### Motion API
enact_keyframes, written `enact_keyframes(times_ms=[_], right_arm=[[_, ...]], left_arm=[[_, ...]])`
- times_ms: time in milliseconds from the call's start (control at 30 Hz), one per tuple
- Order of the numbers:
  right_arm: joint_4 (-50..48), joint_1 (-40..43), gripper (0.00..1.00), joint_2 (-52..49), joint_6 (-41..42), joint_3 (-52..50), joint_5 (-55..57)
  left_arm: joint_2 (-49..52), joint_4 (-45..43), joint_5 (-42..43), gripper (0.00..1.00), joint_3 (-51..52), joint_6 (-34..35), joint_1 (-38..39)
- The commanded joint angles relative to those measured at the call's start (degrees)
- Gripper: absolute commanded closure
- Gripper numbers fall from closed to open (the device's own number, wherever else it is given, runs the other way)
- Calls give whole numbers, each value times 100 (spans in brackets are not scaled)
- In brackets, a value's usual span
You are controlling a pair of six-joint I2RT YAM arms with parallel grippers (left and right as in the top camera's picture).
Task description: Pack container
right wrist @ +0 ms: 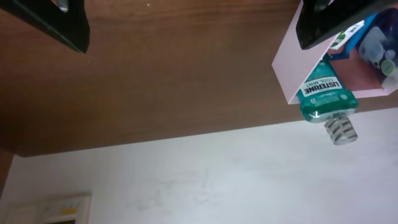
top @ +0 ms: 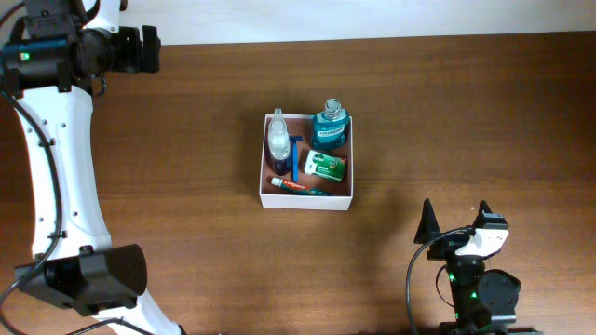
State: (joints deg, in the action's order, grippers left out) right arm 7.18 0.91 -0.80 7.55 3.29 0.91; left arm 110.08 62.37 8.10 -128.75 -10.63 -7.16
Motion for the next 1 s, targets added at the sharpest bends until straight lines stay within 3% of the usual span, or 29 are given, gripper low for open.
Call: enact_keyframes(times_ms=[0, 967], right_arm=[[-55, -63, 1, 61, 50, -63, -72], [-55, -63, 1, 61, -125, -197, -31]], left_arm=[[-70, -11, -2, 1, -46, 55, 2], [-70, -11, -2, 1, -46, 55, 2]])
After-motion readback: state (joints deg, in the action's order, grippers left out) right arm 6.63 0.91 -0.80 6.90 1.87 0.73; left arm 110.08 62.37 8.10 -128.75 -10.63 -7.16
